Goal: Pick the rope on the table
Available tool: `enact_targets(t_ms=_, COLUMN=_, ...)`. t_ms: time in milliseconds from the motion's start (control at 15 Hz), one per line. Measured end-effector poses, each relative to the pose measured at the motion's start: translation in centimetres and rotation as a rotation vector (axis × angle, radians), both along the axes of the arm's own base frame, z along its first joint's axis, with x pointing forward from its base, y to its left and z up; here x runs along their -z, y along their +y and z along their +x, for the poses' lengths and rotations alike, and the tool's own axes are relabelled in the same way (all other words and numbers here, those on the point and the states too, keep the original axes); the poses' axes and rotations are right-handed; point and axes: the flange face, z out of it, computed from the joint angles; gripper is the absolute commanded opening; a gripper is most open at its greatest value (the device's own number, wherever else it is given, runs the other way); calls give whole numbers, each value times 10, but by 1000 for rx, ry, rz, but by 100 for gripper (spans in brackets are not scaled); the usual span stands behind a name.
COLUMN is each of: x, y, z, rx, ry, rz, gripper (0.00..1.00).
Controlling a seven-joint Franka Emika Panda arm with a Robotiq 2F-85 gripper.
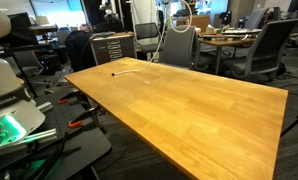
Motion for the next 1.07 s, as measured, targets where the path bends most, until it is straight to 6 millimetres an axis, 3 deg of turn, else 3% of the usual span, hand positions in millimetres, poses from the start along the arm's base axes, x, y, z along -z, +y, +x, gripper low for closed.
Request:
enact_targets(t_ms=267, x=-62, y=-23, z=-35, rx=55, ry=-173, rz=174, gripper=1)
enact_targets(t_ms=600, x=-91, y=-34, z=-53, rx=58, ry=-387, rz=358, gripper=1)
enact_targets(t_ms=867, x=-89, y=-39, z=-56, rx=48, ry=-437, rz=371, gripper=1)
enact_targets(t_ms=1067, x=-64, y=-33, z=-47, rx=96, ry=-397, rz=233, gripper=1)
